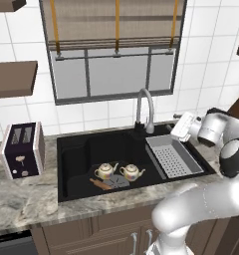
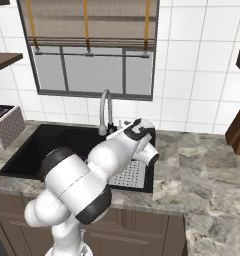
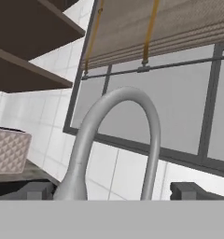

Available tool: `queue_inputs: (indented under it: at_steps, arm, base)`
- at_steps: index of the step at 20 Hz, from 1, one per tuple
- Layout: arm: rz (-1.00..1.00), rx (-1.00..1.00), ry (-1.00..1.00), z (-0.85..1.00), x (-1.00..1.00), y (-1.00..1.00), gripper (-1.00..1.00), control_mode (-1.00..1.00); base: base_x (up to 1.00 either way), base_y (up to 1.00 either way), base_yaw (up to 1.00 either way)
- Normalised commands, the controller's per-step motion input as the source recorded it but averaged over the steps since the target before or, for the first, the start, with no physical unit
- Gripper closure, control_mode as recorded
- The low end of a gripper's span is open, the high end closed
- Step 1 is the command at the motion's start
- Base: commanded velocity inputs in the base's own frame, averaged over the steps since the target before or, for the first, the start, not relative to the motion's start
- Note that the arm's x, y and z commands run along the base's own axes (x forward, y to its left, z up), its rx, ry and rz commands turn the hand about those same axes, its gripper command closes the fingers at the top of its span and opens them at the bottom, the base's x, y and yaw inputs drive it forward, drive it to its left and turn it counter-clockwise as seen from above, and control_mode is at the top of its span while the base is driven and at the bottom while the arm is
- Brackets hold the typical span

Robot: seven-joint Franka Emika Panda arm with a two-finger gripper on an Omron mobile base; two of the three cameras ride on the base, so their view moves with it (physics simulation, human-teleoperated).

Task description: Pick the teapot and teapot and place them in the sink. Then turn on the water.

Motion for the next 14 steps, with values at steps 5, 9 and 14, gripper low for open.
queue_inputs:
  at_steps: [5, 9, 14]
  arm:
    - [0.09, 0.0, -0.02, -0.29, 0.47, -0.09, -1.0, -1.0]
    - [0.18, 0.0, 0.03, -0.34, 0.54, -0.17, -1.0, -1.0]
    - [0.09, 0.0, 0.01, -0.06, 0.33, -0.04, -1.0, -1.0]
  base:
    - [0.0, 0.0, 0.0]
    - [0.0, 0.0, 0.0]
    - [0.0, 0.0, 0.0]
